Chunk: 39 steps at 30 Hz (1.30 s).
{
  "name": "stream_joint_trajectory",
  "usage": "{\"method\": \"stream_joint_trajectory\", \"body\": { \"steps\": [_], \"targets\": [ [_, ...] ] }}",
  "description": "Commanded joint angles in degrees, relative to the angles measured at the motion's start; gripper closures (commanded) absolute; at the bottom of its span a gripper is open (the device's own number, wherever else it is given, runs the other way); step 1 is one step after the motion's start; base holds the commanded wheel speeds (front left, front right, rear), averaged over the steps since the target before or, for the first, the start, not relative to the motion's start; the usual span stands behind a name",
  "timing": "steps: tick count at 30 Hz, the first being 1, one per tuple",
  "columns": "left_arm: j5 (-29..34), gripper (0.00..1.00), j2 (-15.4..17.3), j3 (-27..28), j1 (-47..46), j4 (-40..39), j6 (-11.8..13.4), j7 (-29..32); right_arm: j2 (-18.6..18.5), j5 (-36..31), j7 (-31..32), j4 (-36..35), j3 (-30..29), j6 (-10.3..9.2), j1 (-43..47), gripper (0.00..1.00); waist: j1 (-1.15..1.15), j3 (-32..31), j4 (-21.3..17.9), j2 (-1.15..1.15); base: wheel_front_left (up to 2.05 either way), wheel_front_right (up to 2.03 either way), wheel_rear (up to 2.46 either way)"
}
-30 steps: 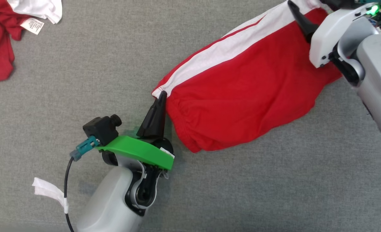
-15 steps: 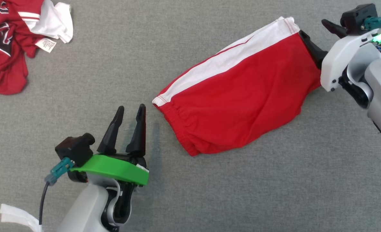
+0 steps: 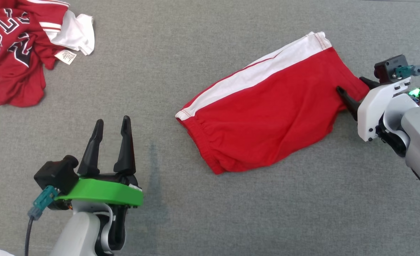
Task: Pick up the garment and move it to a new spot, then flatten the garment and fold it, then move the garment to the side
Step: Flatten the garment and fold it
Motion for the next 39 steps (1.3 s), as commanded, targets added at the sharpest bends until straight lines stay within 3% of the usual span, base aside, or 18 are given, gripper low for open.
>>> {"method": "stream_joint_trajectory", "body": {
  "steps": [1, 9, 10, 11, 15, 23, 30, 35, 39],
  "targets": [
    [1.04, 0.00, -0.48, 0.96, 0.91, 0.11, 0.28, -0.18, 0.45, 0.85, 0.00, 1.21, 0.02, -0.06, 1.06, 0.00, 0.00, -0.08, 0.10, 0.00, 0.00, 0.00, 0.00],
    [3.72, 0.00, -2.52, 5.25, 1.54, 1.05, -1.03, -0.17, 3.67, 2.66, -0.44, 5.65, 0.63, -0.06, 1.17, 0.00, 0.00, 0.40, 0.23, 0.00, 0.00, 0.00, 0.00],
    [4.01, 0.00, -2.72, 5.68, 1.58, 1.23, -1.17, -0.18, 4.05, 2.79, -0.34, 5.80, 0.85, -0.06, 1.09, 0.27, 0.00, 0.47, 0.22, 0.00, 0.00, 0.00, 0.00],
    [4.51, 0.00, -2.91, 6.10, 1.63, 1.42, -1.31, -0.18, 4.52, 2.88, -0.36, 5.85, 1.19, -0.04, 1.04, 0.62, 0.00, 0.54, 0.18, 0.00, 0.00, 0.00, 0.00],
    [5.63, 0.00, -3.67, 7.54, 1.75, 1.94, -2.10, -0.18, 5.45, 3.22, -1.18, 6.18, 2.15, -0.02, 0.74, 0.99, 0.00, 0.49, -0.12, 0.00, 0.00, 0.00, 0.00],
    [8.29, 0.00, -4.64, 10.48, 2.08, 2.49, -3.68, -0.18, 7.20, 4.02, -8.12, 9.33, 0.74, -0.06, -1.12, 1.00, 0.00, -1.66, -2.76, 0.00, 0.00, 0.00, 0.00],
    [10.40, 0.00, -5.29, 12.44, 3.18, 3.77, -4.58, -0.12, 8.00, 5.47, -11.68, 8.67, -1.61, -0.07, 2.45, 1.00, 0.00, -5.10, -8.49, 0.00, 0.00, 0.00, 0.00],
    [11.36, 0.00, -5.56, 13.32, 4.32, 4.54, -4.72, -0.12, 7.78, 4.60, -11.99, 8.39, -7.74, -0.06, 5.52, 1.00, 0.00, -6.65, -11.94, 0.00, 0.00, 0.00, 0.00],
    [12.06, 0.00, -5.75, 13.79, 5.27, 4.83, -4.82, -0.12, 7.91, 1.57, -12.01, 5.70, -16.56, -0.06, 10.64, 1.00, 0.00, -7.34, -13.99, 0.00, 0.00, 0.00, 0.00]
  ]
}}
